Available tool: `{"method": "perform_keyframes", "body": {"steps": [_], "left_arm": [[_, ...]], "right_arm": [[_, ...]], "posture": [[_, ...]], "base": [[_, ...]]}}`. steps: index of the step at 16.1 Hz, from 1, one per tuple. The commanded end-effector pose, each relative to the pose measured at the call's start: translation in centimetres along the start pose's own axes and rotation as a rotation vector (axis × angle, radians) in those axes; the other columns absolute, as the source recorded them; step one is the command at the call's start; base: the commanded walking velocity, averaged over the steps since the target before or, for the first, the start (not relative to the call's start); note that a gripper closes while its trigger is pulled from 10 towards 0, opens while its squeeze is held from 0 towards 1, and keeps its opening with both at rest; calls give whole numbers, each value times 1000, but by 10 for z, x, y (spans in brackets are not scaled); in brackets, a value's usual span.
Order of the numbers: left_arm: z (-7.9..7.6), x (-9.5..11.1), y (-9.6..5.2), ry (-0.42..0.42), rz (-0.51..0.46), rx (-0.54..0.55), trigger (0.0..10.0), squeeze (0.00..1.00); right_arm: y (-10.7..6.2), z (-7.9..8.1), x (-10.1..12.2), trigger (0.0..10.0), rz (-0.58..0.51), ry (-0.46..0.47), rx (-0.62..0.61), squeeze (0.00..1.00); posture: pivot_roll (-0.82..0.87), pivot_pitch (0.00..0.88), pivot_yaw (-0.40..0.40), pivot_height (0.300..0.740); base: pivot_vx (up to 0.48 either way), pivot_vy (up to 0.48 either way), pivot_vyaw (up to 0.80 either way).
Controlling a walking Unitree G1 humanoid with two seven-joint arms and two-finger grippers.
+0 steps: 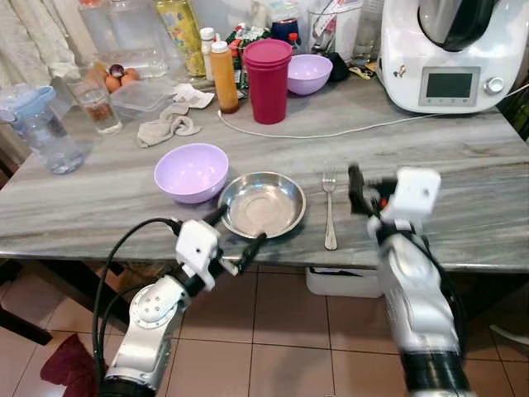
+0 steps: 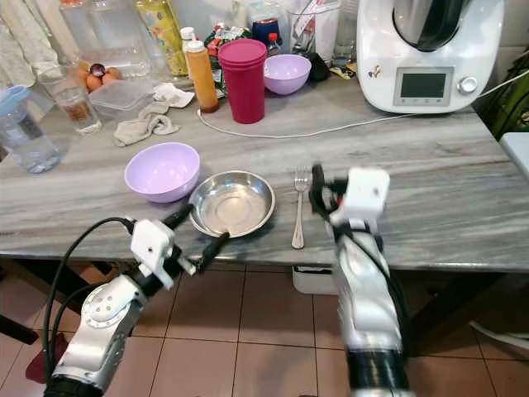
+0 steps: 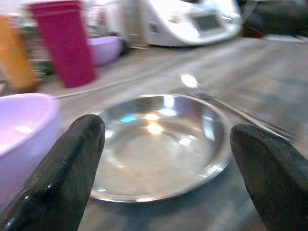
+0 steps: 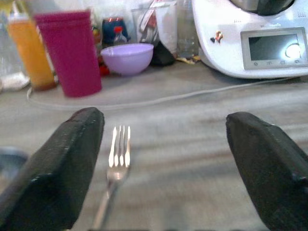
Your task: Setting the table
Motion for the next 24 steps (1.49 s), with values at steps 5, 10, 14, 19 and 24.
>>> {"method": "perform_keyframes", "body": {"steps": [5,10,14,19,24], "left_arm": [[51,-10,-7,-7,58,337,10000,0],[55,-14,-6,9,85,394,10000,0],[61,-13,-4,7,92,450,10000,0],[60,-15,-2,8,103,458,10000,0],[60,-16,-1,14,113,461,10000,0]], "right_arm": [[-20,-4,2,10000,0,-58,5,1000],[-18,-3,5,10000,10,-56,8,0],[-18,-1,4,10000,14,-58,18,0],[-18,2,2,10000,22,-53,25,0],[-17,1,2,10000,23,-56,20,0]], "posture": [[-235,70,78,740],[-239,69,73,740],[-236,68,69,740],[-238,67,71,740],[-240,65,75,740]], "base": [[0,0,0],[0,0,0],[0,0,-334],[-169,0,0],[-346,0,0]]}}
Point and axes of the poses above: a point about 5 cm out from each wrist's last joint towards the gripper, its own y axis pointing out of the wrist towards the gripper, its own x axis along the axis of the wrist's last joint, z = x × y, the point moved 6 cm from there along y, pointing out of the wrist towards the gripper, and after that the axes turned 4 degrees about -y, right-handed, at the moved point
